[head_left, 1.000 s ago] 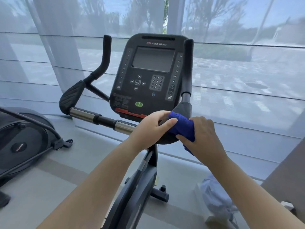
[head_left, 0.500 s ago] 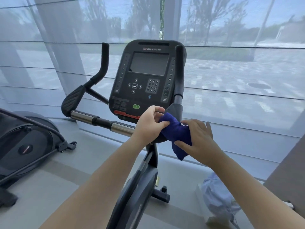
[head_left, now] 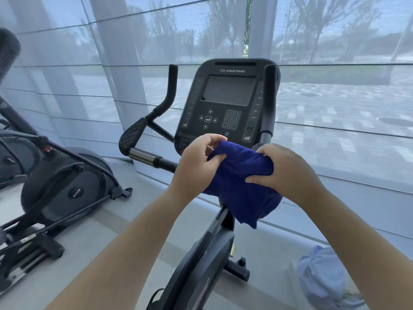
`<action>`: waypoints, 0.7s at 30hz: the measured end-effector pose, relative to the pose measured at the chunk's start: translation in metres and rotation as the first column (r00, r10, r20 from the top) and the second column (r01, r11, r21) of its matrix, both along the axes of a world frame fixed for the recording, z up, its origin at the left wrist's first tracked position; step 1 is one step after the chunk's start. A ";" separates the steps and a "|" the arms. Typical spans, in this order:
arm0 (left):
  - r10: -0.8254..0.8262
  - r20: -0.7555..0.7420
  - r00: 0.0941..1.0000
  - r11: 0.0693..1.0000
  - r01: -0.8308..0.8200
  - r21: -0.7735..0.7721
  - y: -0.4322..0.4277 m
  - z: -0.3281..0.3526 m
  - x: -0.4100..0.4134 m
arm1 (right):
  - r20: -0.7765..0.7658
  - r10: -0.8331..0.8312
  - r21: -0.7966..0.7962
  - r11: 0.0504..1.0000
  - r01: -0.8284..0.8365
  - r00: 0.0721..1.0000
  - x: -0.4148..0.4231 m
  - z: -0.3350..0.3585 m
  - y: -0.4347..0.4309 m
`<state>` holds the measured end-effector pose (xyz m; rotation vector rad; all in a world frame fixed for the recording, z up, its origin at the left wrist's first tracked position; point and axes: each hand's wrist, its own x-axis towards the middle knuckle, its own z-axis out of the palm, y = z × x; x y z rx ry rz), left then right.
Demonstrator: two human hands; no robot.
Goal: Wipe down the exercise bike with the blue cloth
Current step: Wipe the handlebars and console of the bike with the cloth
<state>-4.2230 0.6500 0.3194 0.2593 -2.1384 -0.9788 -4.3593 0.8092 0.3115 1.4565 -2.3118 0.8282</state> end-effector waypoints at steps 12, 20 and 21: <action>0.295 0.243 0.924 0.955 -0.279 -0.097 -0.098 -0.057 -0.027 | -0.323 0.019 0.120 0.993 0.021 0.946 0.005 -0.043 -0.124; 0.332 0.159 0.930 0.876 -0.242 -0.416 -0.115 -0.072 -0.034 | -0.362 -0.088 0.262 0.946 0.192 0.928 0.021 -0.078 -0.148; 0.310 0.139 0.941 0.838 -0.202 -0.507 -0.115 -0.072 -0.031 | -0.369 -0.070 0.294 0.937 0.188 0.927 0.021 -0.078 -0.148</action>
